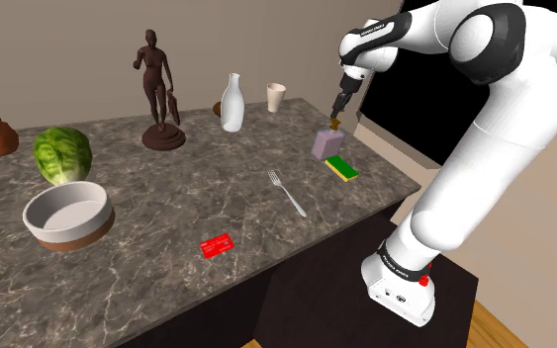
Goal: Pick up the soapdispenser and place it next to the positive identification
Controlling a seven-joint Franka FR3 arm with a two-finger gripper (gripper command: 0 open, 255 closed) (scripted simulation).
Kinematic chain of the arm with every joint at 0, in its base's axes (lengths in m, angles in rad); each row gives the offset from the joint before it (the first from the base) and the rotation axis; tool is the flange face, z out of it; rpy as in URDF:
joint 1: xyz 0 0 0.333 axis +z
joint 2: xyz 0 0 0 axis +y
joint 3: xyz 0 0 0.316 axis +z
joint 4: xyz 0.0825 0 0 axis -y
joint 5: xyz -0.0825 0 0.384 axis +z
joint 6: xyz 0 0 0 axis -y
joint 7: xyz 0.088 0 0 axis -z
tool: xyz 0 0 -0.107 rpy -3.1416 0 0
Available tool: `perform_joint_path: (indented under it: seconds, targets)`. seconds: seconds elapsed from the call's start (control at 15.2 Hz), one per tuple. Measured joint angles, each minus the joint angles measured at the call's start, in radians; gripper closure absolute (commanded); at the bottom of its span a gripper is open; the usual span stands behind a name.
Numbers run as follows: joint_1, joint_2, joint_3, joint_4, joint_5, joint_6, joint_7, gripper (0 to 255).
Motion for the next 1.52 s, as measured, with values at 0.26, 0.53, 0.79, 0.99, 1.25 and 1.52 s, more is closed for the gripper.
perform_joint_path:
  seconds: [0.26, 0.53, 0.79, 0.99, 1.25, 1.52]
  targets:
    - [0.000, 0.000, 0.000, 0.000, 0.000, 0.000, 0.000, 255]
    - [0.000, 0.000, 0.000, 0.001, 0.000, 0.001, 0.000, 255]
    - [0.000, 0.000, 0.000, 0.001, 0.000, 0.001, 0.000, 255]
    - [0.000, -0.012, -0.001, 0.017, -0.010, -0.026, 0.007, 255]
    - [0.002, -0.031, -0.001, 0.047, -0.025, -0.071, 0.020, 255]
    - [0.005, -0.053, 0.001, 0.084, -0.042, -0.124, 0.036, 255]
